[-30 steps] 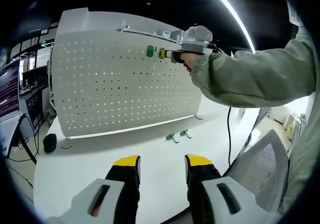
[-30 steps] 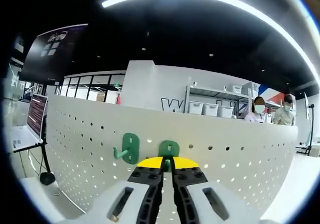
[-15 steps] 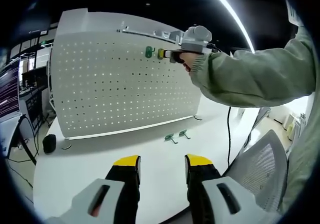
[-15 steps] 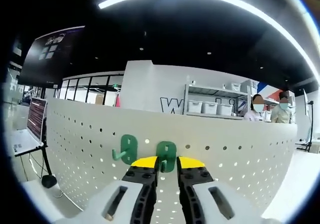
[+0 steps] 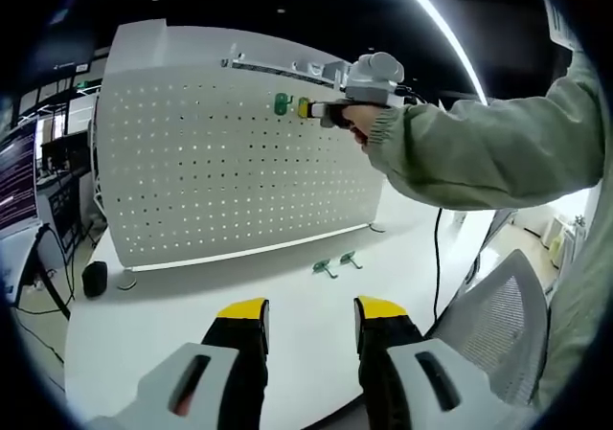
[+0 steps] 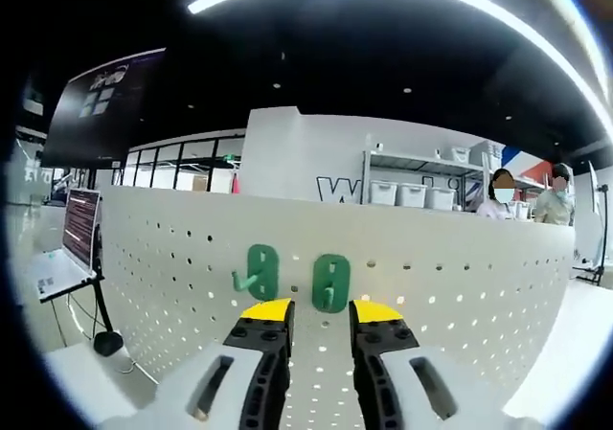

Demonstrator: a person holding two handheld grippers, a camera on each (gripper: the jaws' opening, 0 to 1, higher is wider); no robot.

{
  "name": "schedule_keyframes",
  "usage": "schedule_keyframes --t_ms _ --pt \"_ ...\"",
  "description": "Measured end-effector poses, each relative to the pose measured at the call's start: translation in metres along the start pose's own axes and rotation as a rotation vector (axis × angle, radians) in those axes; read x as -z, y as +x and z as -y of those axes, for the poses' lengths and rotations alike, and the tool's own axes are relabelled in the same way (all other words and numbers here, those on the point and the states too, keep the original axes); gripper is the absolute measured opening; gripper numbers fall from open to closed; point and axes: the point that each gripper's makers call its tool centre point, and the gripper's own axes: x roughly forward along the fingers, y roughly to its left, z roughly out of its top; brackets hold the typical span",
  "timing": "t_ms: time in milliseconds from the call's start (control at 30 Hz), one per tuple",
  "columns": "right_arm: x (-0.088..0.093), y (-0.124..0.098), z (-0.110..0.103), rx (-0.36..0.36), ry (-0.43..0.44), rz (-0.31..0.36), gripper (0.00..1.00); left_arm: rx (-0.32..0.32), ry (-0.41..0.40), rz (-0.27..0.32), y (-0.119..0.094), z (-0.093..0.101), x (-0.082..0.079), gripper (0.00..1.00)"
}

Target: Insert the hook assembly into the mounting plate slot until the hook locks in place.

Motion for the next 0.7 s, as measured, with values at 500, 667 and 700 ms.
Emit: schedule_keyframes --t_ms 500,667,700 --pt "0.005 -0.016 -0.010 -0.062 0.009 -0.038 0.28 0.001 0.014 0.005 -0.003 0.008 -0.003 0.37" --pt "0.004 -0.022 -0.010 -0.068 0.017 -0.040 0.30 0.001 0.018 0.008 -0.004 0.011 -0.005 0.37" --pt "0.004 -0.023 -0.009 -0.069 0.020 -0.042 0.30 0.001 0.021 0.008 -0.004 0.012 -0.005 0.37"
